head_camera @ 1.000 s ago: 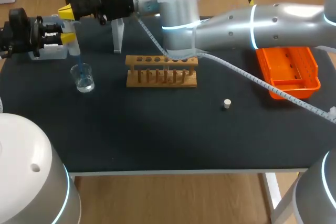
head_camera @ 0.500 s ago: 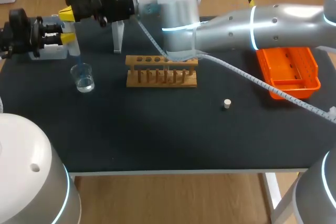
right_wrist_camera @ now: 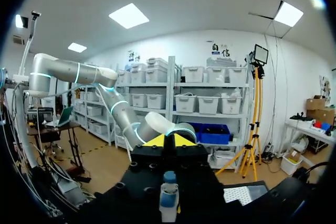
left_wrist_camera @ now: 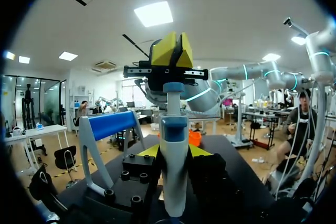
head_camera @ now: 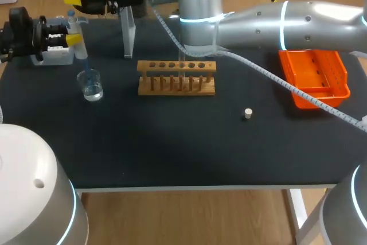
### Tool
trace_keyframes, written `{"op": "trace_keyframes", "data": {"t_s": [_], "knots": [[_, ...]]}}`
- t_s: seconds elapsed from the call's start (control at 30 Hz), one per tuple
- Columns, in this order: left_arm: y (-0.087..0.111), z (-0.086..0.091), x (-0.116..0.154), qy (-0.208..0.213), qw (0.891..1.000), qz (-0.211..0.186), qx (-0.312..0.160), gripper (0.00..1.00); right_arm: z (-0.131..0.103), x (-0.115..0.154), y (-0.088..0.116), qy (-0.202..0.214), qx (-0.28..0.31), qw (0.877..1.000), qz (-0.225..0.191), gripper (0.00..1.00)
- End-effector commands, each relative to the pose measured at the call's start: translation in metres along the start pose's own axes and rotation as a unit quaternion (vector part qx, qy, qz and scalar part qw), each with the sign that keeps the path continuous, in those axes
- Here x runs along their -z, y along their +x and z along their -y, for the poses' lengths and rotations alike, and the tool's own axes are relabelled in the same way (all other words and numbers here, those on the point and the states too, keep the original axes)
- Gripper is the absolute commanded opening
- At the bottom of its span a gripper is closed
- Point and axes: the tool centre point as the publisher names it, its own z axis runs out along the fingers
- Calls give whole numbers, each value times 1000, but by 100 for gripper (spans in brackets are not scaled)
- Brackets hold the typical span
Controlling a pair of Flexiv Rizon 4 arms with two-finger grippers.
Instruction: Invert the test tube, pick up the pipette, mount the tip to pipette, aspirate from beaker and dispense into the tube, eject the tip, return the pipette, and cap with the stopper.
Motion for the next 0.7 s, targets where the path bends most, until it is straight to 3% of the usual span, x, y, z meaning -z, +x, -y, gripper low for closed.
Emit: {"op": "trace_keyframes", "data": {"t_s": [0.03,0.23,0.53,0.7], "knots": [[-1,1,0,-1,1000,-1,0,0,-17,20,13,7,4,1000,11,100],[-1,1,0,-1,1000,-1,0,0,-34,62,23,27,26,999,19,100],[-1,1,0,-1,1000,-1,0,0,-47,163,50,61,52,996,50,100],[-1,1,0,-1,1000,-1,0,0,-45,206,67,78,54,993,66,100]]}}
